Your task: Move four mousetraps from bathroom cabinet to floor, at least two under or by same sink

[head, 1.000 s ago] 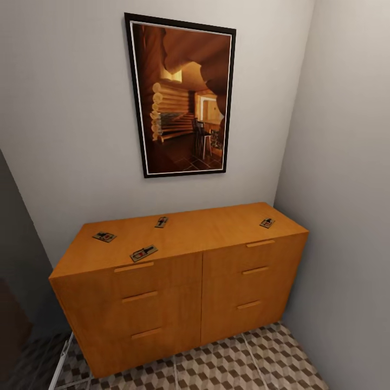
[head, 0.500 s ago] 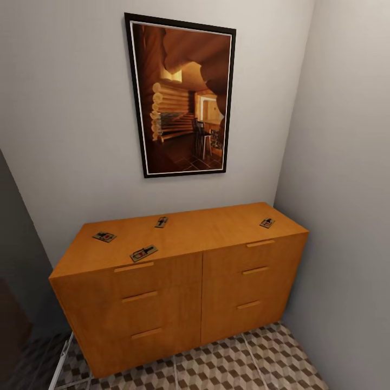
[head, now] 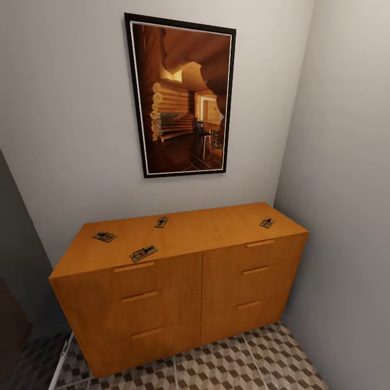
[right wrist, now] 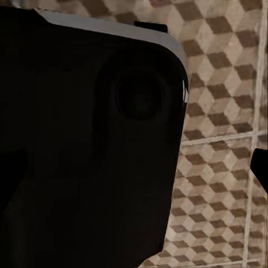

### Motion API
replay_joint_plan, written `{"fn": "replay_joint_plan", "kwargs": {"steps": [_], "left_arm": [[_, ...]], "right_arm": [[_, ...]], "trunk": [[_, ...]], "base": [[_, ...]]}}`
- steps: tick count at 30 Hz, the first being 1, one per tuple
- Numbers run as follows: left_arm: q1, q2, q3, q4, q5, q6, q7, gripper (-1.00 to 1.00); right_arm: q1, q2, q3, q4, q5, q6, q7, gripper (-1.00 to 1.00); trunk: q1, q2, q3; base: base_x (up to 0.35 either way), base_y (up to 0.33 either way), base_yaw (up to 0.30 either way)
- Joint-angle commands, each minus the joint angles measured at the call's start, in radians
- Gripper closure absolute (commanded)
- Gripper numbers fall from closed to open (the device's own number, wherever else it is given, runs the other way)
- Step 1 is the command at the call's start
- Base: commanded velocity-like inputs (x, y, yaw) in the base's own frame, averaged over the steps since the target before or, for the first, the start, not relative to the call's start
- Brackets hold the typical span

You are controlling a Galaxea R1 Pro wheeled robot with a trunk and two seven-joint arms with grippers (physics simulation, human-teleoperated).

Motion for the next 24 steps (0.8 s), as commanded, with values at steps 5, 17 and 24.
{"fn": "replay_joint_plan", "kwargs": {"steps": [5, 17, 24], "left_arm": [[0.0, 0.002, 0.0, -0.109, 0.003, 0.081, 0.0, -1.0], [0.0, 0.009, -0.001, -0.309, 0.002, 0.187, -0.006, -1.0], [0.0, 0.012, 0.0, -0.382, 0.002, 0.201, -0.006, -1.0]], "right_arm": [[0.0, -0.001, 0.015, -0.125, 0.012, 0.056, -0.001, -1.0], [0.0, -0.014, 0.013, -0.395, 0.013, 0.218, 0.001, -1.0], [0.0, -0.017, 0.009, -0.527, 0.013, 0.264, 0.002, -1.0]], "trunk": [[0.0, -0.001, -0.001], [0.0, -0.001, -0.001], [0.0, -0.001, -0.001]], "base": [[0.0, 0.0, 0.0], [0.0, 0.0, 0.0], [0.0, 0.0, 0.0]]}}
